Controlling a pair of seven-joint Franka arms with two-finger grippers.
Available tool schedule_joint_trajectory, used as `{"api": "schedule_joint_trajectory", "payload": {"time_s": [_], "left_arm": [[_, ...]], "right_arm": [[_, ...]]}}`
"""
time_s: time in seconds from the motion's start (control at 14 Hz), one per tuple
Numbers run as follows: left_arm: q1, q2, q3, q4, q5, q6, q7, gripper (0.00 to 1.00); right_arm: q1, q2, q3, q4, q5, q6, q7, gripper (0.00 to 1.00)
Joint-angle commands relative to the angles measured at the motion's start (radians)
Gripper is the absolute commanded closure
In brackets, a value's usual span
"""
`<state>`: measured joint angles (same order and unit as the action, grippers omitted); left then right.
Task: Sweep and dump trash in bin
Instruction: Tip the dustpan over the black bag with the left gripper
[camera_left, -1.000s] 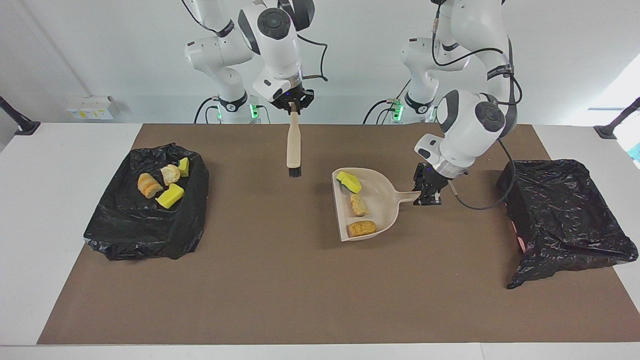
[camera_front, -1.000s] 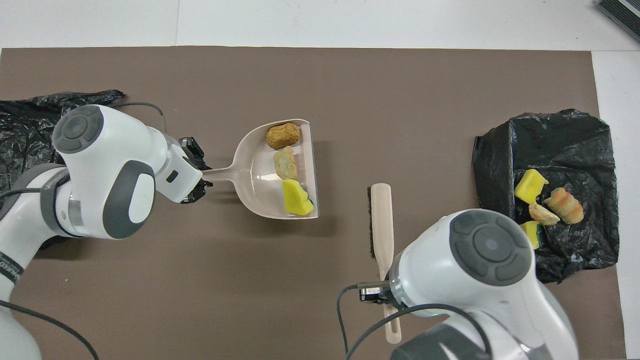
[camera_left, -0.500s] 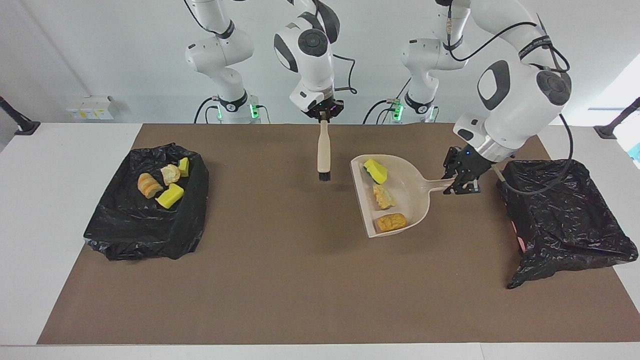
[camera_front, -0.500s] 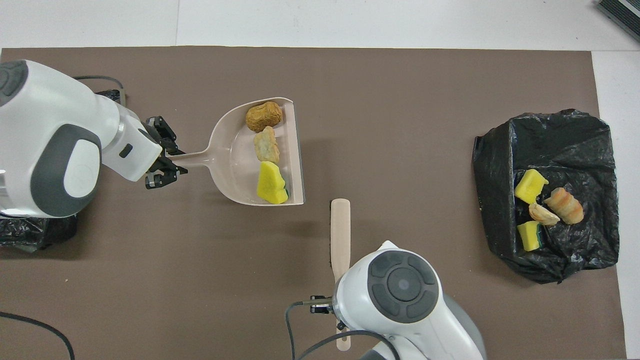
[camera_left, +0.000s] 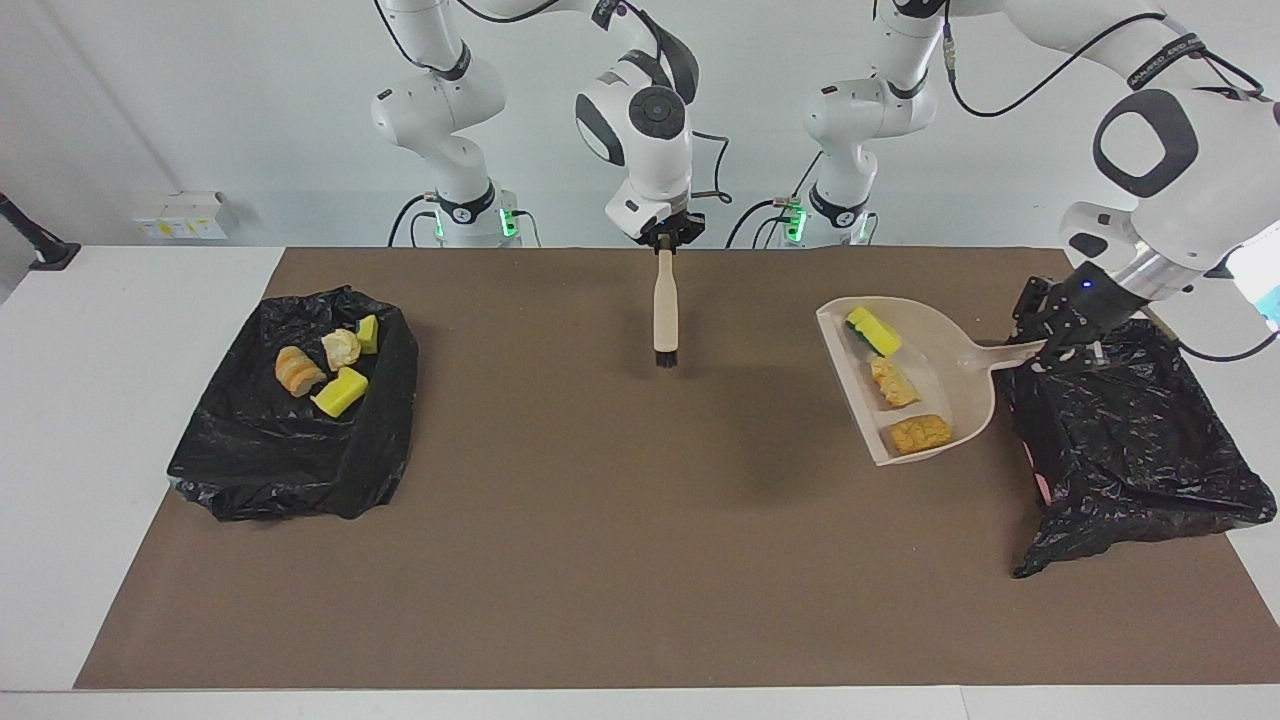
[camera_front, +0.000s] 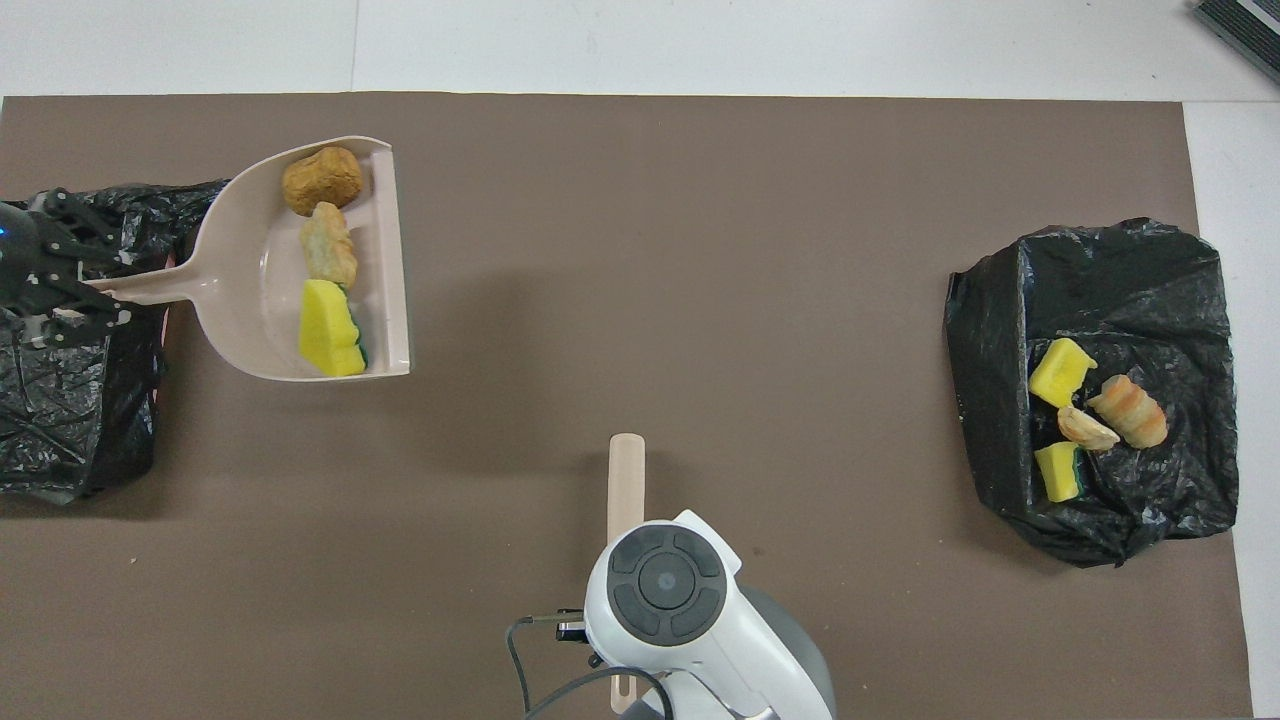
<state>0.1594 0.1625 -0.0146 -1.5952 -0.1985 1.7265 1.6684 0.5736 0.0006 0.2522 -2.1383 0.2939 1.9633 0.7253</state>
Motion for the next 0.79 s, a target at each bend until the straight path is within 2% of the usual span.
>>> {"api": "schedule_joint_trajectory", "payload": {"time_s": [0.0,0.14,0.36,0.43,0.5,0.71], "left_arm": [[0.098,0.012,-0.011,0.044,0.051,-0.028,0.066,1.00],[0.182,0.049,-0.011,0.093,0.098,-0.033,0.146,1.00],[0.225,0.106,-0.007,0.159,0.226,-0.010,0.200,1.00],[0.256,0.123,-0.008,0.188,0.249,0.005,0.226,1.00],[0.268,0.126,-0.008,0.199,0.276,0.031,0.250,1.00],[0.269,0.131,-0.005,0.193,0.482,0.163,0.251,1.00]], "right_arm": [[0.022,-0.013,-0.002,-0.047,0.004,0.026,0.017,1.00],[0.023,-0.010,-0.002,-0.061,0.004,0.046,0.017,1.00],[0.025,-0.001,-0.002,-0.080,0.004,0.084,0.029,1.00],[0.025,0.001,-0.002,-0.080,0.004,0.083,0.031,0.95],[0.025,0.004,-0.002,-0.080,0.004,0.085,0.029,0.86],[0.025,0.024,-0.002,-0.081,0.004,0.097,0.026,0.85]]}}
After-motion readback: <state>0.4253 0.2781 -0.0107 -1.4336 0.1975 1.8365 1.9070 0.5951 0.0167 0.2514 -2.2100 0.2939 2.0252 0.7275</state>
